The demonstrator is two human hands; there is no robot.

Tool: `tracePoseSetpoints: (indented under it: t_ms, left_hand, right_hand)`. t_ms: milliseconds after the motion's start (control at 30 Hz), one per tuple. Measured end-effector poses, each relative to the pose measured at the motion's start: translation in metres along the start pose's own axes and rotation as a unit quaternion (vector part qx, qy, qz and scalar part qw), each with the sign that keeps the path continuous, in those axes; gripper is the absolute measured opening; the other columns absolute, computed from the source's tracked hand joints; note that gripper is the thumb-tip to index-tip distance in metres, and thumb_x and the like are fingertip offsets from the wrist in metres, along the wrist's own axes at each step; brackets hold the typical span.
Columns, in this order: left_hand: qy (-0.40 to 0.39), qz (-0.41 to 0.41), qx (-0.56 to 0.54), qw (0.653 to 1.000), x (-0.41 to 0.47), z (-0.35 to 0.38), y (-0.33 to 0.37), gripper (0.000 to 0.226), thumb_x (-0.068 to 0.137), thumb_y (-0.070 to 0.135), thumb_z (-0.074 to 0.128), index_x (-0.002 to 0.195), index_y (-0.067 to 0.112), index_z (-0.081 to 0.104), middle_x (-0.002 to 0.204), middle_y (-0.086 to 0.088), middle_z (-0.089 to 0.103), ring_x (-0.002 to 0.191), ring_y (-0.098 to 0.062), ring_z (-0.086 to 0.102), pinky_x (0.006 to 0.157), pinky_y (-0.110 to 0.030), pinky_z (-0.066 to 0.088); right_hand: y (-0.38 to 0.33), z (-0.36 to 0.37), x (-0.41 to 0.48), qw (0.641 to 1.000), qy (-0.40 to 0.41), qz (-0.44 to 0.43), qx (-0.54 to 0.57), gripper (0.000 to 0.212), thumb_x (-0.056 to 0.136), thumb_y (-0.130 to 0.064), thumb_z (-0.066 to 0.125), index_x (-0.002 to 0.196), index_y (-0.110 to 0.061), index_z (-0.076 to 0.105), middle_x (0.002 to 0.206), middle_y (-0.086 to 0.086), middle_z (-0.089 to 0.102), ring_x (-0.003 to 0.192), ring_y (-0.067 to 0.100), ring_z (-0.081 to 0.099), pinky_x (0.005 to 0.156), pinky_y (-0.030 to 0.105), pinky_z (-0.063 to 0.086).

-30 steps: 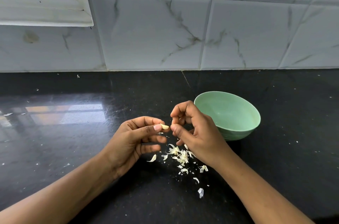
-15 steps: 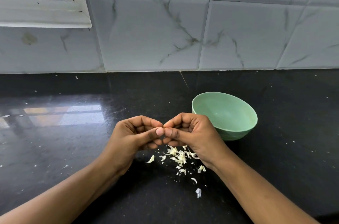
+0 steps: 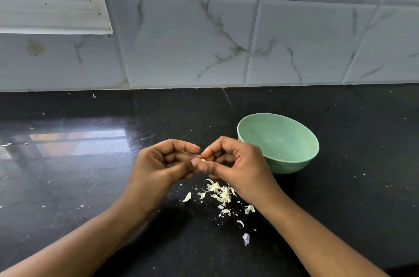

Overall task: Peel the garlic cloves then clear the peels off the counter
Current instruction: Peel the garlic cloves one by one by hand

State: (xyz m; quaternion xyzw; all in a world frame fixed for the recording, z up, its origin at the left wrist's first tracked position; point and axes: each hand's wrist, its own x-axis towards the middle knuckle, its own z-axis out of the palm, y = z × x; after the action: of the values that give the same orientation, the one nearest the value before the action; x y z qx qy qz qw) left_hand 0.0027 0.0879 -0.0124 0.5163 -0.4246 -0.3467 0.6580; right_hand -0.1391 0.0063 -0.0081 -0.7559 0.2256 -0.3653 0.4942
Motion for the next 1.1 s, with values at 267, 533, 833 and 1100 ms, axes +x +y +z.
tracePoseSetpoints:
  t_ms: [267, 533, 833, 1100]
  left_hand:
    - [0.01, -0.055, -0.022, 0.998, 0.002, 0.001, 0.002, 0.015, 0.078, 0.017, 0.064, 0.09, 0.009, 0.067, 0.074, -0.008, 0.072, 0.061, -0.013, 0.068, 0.053, -0.019, 0.053]
    - [-0.042, -0.157, -0.035, 0.986, 0.004, 0.0, -0.001, 0.015, 0.069, 0.023, 0.067, 0.063, 0.01, 0.071, 0.062, -0.009, 0.066, 0.047, -0.01, 0.062, 0.043, -0.017, 0.05]
    - [-0.069, -0.161, -0.056, 0.983, 0.008, -0.008, -0.002, 0.025, 0.054, 0.018, 0.088, 0.071, 0.007, 0.073, 0.065, -0.008, 0.069, 0.051, -0.01, 0.065, 0.045, -0.016, 0.052]
    - [-0.054, -0.101, 0.08, 0.99, 0.021, 0.008, 0.017, 0.02, 0.086, 0.008, 0.062, 0.104, 0.015, 0.067, 0.098, -0.002, 0.074, 0.083, -0.008, 0.07, 0.067, -0.019, 0.055]
  right_hand:
    - [0.005, -0.001, 0.001, 0.999, 0.004, 0.001, 0.048, 0.012, 0.083, -0.003, 0.07, 0.081, -0.015, 0.068, 0.072, 0.005, 0.072, 0.069, 0.013, 0.071, 0.062, 0.023, 0.056]
    - [0.008, -0.002, 0.002, 0.998, 0.009, -0.056, -0.009, 0.008, 0.08, -0.011, 0.073, 0.084, -0.017, 0.072, 0.079, -0.001, 0.072, 0.074, 0.02, 0.07, 0.066, 0.038, 0.06]
    - [0.004, -0.004, -0.001, 0.997, 0.002, -0.073, -0.023, 0.015, 0.076, -0.008, 0.076, 0.083, -0.02, 0.073, 0.08, 0.0, 0.072, 0.076, 0.014, 0.07, 0.071, 0.034, 0.059]
    - [-0.028, -0.055, -0.002, 0.992, 0.097, -0.068, -0.042, 0.024, 0.076, 0.001, 0.074, 0.08, -0.022, 0.071, 0.081, -0.005, 0.073, 0.073, 0.006, 0.066, 0.074, 0.023, 0.056]
